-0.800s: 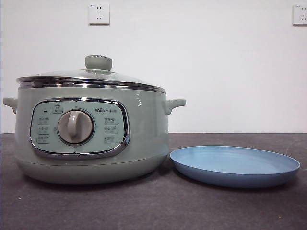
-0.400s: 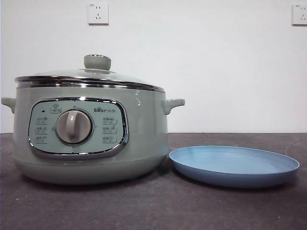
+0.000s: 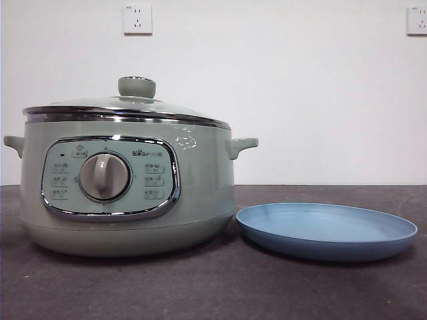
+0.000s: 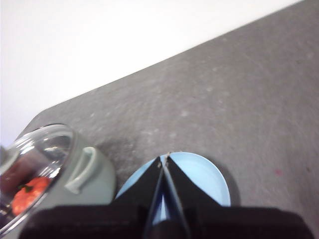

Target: Take the pumpkin out from the steamer,put the pumpkin in the blue plate,close the lid

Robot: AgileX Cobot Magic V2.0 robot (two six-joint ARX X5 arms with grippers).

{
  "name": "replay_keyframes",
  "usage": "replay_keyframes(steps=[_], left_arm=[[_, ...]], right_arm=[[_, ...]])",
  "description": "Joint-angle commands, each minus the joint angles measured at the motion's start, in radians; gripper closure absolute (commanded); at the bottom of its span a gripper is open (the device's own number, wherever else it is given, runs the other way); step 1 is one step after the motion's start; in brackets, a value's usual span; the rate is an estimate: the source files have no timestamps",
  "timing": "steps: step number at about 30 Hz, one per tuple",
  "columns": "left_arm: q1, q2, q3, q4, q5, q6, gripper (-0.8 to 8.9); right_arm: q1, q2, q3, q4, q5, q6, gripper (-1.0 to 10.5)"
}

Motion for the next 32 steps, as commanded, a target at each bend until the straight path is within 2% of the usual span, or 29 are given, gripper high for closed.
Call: replay_keyframes(steps=[1,10,12,16,20,23,24,27,29,32], left_arm=[[0.001,0.08,0.084,-0.012,0.05,0.069,8.22],[0.0,0.367,0.386,-0.163,0.283,0.188,8.22],[-0.005,0.419,0.443,-0.204,0.312,0.218,8.22],[-0.034,0.488,0.524,-0.277,0.321,0.269,8.22],[-0.074,0.525,0.563,-0.313,0.314,0.303,8.22],[-0.102,0.531,0.565,-0.312,0.307,0.303,8.0],[-0.111,0.534,0.565,-0.311,0.298,0.302,7.39],[-0.145,0.54,0.565,-0.305,0.218,0.283,3.85],[-0.169,0.547,0.565,-0.293,0.179,0.283,3.68],[-0.203,0.568,0.572,-0.264,0.176,0.269,3.68]], right_arm=[[-0.002,0.072,0.092,-0.015,-0.032,-0.088,9.6],[-0.002,0.331,0.421,-0.215,-0.034,-0.261,9.6],[-0.002,0.379,0.481,-0.256,-0.061,-0.303,9.6],[-0.002,0.452,0.552,-0.311,-0.14,-0.331,9.6],[-0.002,0.491,0.561,-0.316,-0.15,-0.331,9.6],[-0.002,0.506,0.561,-0.324,-0.165,-0.33,8.6],[-0.002,0.509,0.561,-0.328,-0.161,-0.33,7.9],[-0.002,0.515,0.561,-0.336,-0.161,-0.327,5.7],[-0.002,0.515,0.561,-0.336,-0.161,-0.319,4.9],[-0.002,0.515,0.561,-0.338,-0.163,-0.318,4.9]])
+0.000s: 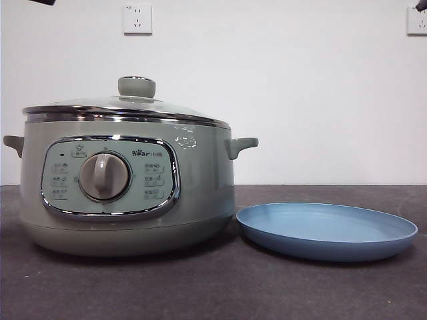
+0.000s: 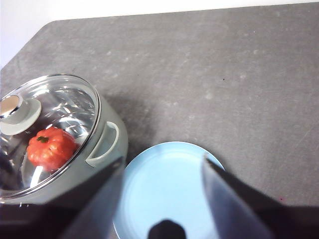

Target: Take the pumpkin out from the steamer,put the pumpkin in the blue plate,close the lid

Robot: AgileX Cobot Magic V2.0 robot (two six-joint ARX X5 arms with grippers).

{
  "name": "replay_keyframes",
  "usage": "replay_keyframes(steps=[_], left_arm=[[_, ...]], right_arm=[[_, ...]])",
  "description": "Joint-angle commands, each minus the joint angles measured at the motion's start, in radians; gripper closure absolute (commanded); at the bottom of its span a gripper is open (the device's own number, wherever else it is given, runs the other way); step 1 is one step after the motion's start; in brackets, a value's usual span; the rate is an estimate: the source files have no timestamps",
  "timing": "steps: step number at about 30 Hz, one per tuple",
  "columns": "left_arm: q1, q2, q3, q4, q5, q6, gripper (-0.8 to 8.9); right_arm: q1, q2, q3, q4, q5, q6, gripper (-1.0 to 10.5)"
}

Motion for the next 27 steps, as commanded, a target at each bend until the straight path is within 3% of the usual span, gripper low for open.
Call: replay_keyframes(steps=[1,17,27], left_arm=[[-0.032,0.028,0.015,0.029,-0.013,-0.015,3.68],[-0.272,0.407,0.254,-0.051,-0.338,0.1,3.74],[-0.308,0.495,0.255,-0.065,-0.428,0.151,3.75]], right_arm=[[-0.002,0.001,0.0,0.001,-0.002,0.008,4.9],[0.012,0.001,0.0,-0.051,-0.001,0.01,5.1],[0.012,0.001,0.0,-0.056,0.002,0.006,5.1]])
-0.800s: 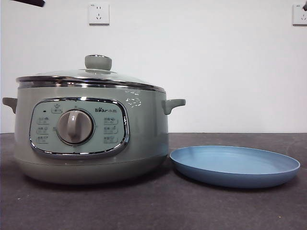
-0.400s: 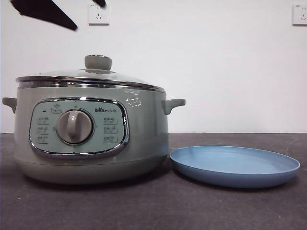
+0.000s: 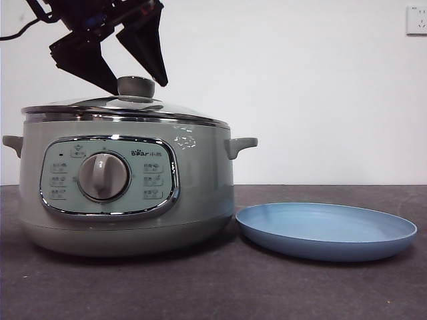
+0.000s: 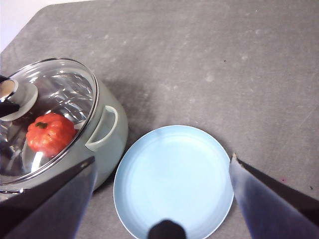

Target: Take the pumpkin out from the steamer,put the pumpkin in the blue plate,close the lid

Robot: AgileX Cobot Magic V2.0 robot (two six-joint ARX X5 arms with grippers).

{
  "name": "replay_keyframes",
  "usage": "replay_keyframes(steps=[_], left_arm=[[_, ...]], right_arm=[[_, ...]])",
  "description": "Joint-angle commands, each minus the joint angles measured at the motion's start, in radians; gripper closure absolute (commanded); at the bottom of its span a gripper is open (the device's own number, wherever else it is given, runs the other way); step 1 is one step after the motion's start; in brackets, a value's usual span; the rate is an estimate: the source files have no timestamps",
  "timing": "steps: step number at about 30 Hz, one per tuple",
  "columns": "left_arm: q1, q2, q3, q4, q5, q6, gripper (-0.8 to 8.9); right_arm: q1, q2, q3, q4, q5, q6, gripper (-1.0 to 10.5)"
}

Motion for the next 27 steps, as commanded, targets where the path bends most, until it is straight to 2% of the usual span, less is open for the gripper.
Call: replay_keyframes(steps=[1,3,11,12,27], left_arm=[[-0.005,-0.001,0.001,0.006,-0.002,0.024,3.79],[-0.004,-0.001,0.001,0.002,-0.002,0.026,3.95],[-0.005,-0.001,0.001,-0.01,0.009,0.092,8.07],[-0.005,-0.001,0.001,-0.009,0.009,0.099,8.28],[-0.003,-0.087,0.024,0.039,-0.002,0.099,8.22]], right_arm=[[0.002,0.0,0.0,0.002,0.002,0.002,5.1],[0.002,0.0,0.0,-0.002,0.002,0.002,5.1],[0.002,0.0,0.0,-0.003,0.002,0.003,5.1],[0.002,0.0,0.0,-0.003,0.002,0.003,5.1],[0.002,0.001,0.0,0.015,0.0,0.008,5.1]])
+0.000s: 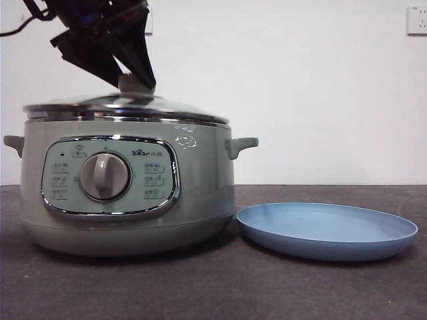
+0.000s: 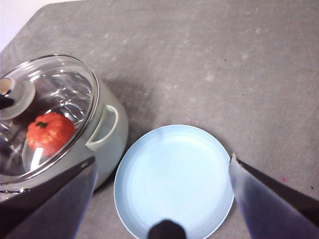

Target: Take the pumpkin out from the steamer,put the pumpkin in the blue plate,close the lid

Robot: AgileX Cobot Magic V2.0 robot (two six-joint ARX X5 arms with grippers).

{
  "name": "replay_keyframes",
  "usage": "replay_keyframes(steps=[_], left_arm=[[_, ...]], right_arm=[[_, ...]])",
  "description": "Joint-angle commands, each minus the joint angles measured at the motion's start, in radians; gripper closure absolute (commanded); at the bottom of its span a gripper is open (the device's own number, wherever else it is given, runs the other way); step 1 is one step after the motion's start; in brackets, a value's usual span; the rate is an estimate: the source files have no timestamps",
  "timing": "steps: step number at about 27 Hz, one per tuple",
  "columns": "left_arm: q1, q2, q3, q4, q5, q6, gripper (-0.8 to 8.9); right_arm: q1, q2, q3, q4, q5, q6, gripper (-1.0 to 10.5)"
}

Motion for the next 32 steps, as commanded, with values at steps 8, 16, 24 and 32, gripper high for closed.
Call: replay_keyframes(steps=[8,16,24,32], left_arm=[[-0.003,-0.234,0.053,0.032,-0.084,0.014,8.22],[-0.003,-0.46,0.053,-0.007,-0.317,0.035,8.22],[-0.003,-0.627,0.053,-0.036,-0.497,0.049,8.22],[-0.003,-0.684,0.053,-0.105,-0.69,0.113,8.22]], right_arm=[[0.058,0.043,0.003,0.098,-0.107,0.038,5.0],[0.263,0.242,0.056,0.173,-0.102,0.092,3.7],[0.476,0.555,0.342,0.072,-0.069,0.029,3.7],[0.616,0.939,0.887,-0.298,0.105,-0.077,3.8]])
